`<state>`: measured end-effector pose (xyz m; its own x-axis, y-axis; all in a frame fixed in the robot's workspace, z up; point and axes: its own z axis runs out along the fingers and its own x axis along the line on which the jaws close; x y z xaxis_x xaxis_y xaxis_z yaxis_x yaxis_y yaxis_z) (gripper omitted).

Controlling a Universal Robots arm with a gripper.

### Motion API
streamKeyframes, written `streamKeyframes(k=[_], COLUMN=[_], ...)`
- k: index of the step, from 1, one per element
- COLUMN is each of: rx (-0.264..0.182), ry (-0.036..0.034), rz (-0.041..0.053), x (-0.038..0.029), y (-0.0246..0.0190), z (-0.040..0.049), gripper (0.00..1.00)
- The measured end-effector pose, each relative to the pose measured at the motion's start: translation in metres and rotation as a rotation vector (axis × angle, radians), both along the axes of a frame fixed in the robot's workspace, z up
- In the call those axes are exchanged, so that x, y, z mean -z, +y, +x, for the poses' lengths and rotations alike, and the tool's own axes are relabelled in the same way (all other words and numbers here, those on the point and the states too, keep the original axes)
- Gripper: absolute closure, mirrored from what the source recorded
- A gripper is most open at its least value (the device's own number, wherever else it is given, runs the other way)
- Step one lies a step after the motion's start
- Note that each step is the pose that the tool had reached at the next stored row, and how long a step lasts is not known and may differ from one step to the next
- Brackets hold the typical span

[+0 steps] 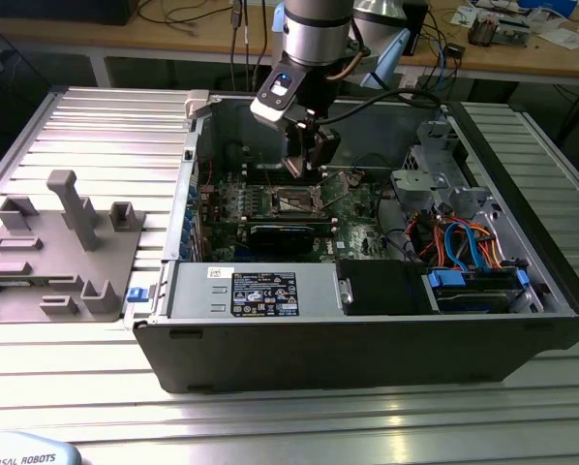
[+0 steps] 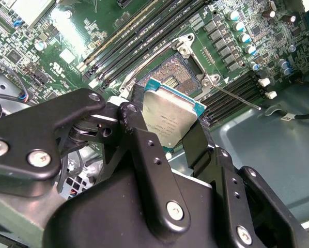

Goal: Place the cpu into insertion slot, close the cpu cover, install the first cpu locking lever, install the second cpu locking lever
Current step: 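Place the cpu into insertion slot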

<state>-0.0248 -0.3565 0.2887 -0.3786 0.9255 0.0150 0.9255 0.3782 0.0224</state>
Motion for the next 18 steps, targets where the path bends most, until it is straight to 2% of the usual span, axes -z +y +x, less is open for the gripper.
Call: streamKeyframes(k=[18], rx=[0.013], ry=[0.0], rz=[0.0], x=[0.0012], y=[0.0], z=[0.0], gripper=[0.46])
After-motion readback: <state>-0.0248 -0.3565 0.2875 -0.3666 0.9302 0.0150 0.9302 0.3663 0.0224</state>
